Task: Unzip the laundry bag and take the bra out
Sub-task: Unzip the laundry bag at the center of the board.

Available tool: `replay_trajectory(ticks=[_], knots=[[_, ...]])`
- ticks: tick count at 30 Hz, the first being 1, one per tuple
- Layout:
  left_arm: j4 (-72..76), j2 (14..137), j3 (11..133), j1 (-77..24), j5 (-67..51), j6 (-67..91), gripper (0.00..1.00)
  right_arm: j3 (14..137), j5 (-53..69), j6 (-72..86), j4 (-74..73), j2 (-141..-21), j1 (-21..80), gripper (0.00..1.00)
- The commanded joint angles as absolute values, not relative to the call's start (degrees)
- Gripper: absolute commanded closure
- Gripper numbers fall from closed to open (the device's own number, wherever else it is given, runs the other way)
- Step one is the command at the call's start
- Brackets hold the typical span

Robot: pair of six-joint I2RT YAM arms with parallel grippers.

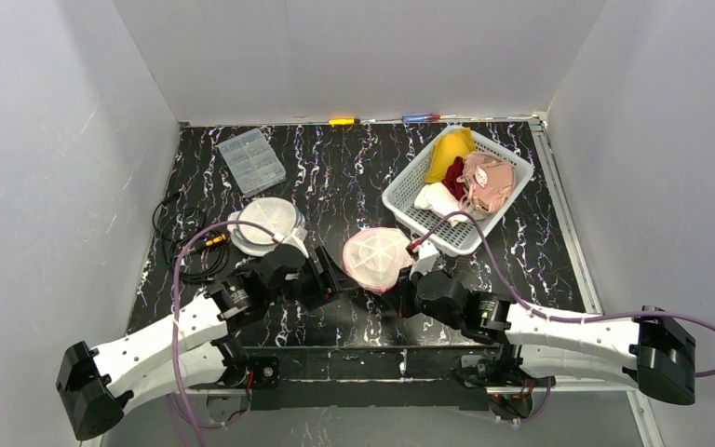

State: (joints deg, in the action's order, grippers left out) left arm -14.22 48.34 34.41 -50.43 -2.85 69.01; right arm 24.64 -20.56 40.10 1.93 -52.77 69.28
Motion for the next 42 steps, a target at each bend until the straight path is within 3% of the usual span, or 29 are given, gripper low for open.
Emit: replay_trajectory(ticks=[1,9,27,37,41,42], knots=[[-13.06,49.04,31.76,-54.17,5.55,77.80,0.37,25.68,-23.16,42.29,7.56,-53.16,70.45,0.99],[2.92,58.43,30.52,-55.57,6.53,79.05,0.41,24.72,-22.18,43.25,8.60,-52.46,71.24,0.99],[4.13,66.60,33.16,-55.64,7.68,76.49,0.54,23.13,-22.51,42.77,7.16,-49.97,72.00,0.99],[4.14,68.55,34.40,-55.63,8.55,74.87,0.82,22.32,-23.13,42.19,6.59,-49.30,72.34,0.99],[3.92,69.25,34.75,-55.64,8.62,74.00,1.00,22.70,-23.81,41.47,5.71,-49.23,72.49,0.99],[3.69,69.22,34.85,-55.63,8.85,73.73,1.00,22.88,-24.22,41.04,5.07,-49.03,72.43,0.99]])
